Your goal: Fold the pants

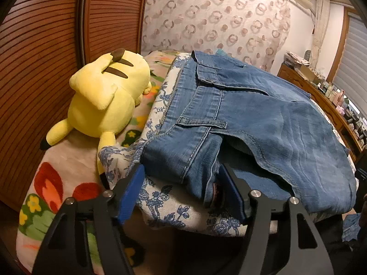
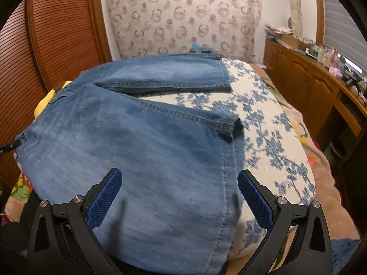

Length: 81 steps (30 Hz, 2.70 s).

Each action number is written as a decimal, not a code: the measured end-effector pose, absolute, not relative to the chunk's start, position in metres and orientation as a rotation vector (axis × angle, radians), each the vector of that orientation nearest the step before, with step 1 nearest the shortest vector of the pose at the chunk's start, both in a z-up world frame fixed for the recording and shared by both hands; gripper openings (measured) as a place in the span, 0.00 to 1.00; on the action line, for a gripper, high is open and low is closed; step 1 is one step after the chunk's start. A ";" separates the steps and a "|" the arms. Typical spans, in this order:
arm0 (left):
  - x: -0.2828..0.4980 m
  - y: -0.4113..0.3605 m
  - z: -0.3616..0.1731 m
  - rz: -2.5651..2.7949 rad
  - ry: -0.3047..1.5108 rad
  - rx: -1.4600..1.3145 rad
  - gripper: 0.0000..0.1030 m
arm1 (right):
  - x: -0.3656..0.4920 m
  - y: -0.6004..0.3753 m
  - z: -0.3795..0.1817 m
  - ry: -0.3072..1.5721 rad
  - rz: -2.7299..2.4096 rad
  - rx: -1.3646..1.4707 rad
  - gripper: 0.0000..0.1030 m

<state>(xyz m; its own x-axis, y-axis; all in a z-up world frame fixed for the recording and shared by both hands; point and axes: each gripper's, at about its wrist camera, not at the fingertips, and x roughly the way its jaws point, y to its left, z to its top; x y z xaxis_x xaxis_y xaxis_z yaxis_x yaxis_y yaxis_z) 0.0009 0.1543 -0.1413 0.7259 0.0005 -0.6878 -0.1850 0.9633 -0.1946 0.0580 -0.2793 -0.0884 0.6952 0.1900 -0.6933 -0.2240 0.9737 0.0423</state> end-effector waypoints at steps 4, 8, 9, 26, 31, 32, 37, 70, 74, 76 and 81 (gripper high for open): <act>0.002 0.151 -0.141 0.108 0.743 -0.224 0.54 | 0.056 -0.288 -0.092 0.781 0.215 -0.040 1.00; 0.005 0.150 -0.137 0.082 0.732 -0.224 0.28 | 0.056 -0.294 -0.095 0.789 0.210 -0.032 1.00; 0.005 0.149 -0.136 0.076 0.730 -0.225 0.22 | 0.056 -0.295 -0.095 0.792 0.210 -0.032 1.00; 0.020 0.121 -0.059 -0.019 0.556 -0.158 0.14 | 0.050 -0.292 -0.105 0.841 0.250 -0.048 0.95; 0.032 0.105 -0.046 -0.032 0.536 -0.120 0.13 | 0.050 -0.291 -0.108 0.846 0.235 -0.070 0.91; 0.034 0.103 -0.045 -0.036 0.532 -0.117 0.13 | 0.050 -0.291 -0.108 0.845 0.232 -0.074 0.90; 0.044 0.093 -0.037 -0.051 0.515 -0.097 0.13 | 0.050 -0.292 -0.109 0.841 0.218 -0.092 0.81; 0.164 0.100 0.007 -0.050 0.471 -0.093 0.11 | 0.197 -0.262 -0.007 0.667 0.385 -0.100 0.04; 0.183 0.102 0.001 -0.048 0.500 -0.099 0.11 | 0.233 -0.253 -0.022 0.728 0.393 -0.116 0.04; 0.194 0.102 -0.003 -0.048 0.518 -0.104 0.11 | 0.246 -0.250 -0.032 0.763 0.397 -0.118 0.04; 0.217 0.099 -0.015 -0.048 0.562 -0.102 0.11 | 0.267 -0.249 -0.053 0.836 0.415 -0.092 0.05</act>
